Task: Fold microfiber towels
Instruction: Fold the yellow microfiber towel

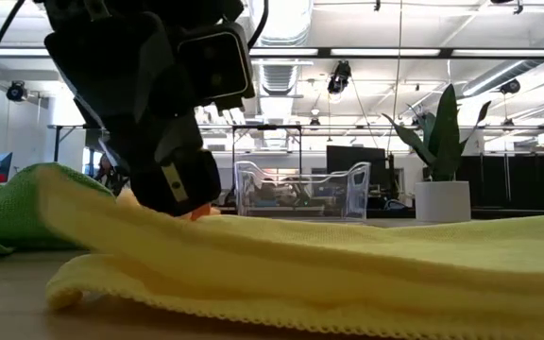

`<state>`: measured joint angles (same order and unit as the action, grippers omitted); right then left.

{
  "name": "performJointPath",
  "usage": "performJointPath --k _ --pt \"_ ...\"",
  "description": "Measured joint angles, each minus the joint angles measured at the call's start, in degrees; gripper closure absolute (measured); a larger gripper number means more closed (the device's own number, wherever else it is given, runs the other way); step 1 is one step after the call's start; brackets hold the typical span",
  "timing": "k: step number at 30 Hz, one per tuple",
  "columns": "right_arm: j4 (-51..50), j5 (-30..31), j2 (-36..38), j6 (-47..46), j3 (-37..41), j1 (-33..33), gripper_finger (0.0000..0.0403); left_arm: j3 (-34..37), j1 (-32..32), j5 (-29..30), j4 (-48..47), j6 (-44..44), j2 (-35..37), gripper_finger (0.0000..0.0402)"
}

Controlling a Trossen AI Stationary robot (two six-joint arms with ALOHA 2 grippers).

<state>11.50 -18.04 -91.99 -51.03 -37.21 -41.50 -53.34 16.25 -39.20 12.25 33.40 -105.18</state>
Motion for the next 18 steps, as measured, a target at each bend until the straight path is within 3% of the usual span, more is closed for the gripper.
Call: performJointPath --k 5,10,18 --pt "-4.0 0.0 3.0 0.0 0.0 0.5 0.033 0.0 -0.5 1.3 -1.0 0.7 1.9 0.0285" --pt "-8.9 0.8 8.2 1.7 0.0 2.7 0.0324 -0.2 -2.0 7.0 -3.3 0.3 6.1 0.0279" --pt "-19.1 18.7 14.8 10.0 -0.1 7.0 0.0328 -0.2 -2.4 25.0 -3.8 -10.8 7.9 0.0279"
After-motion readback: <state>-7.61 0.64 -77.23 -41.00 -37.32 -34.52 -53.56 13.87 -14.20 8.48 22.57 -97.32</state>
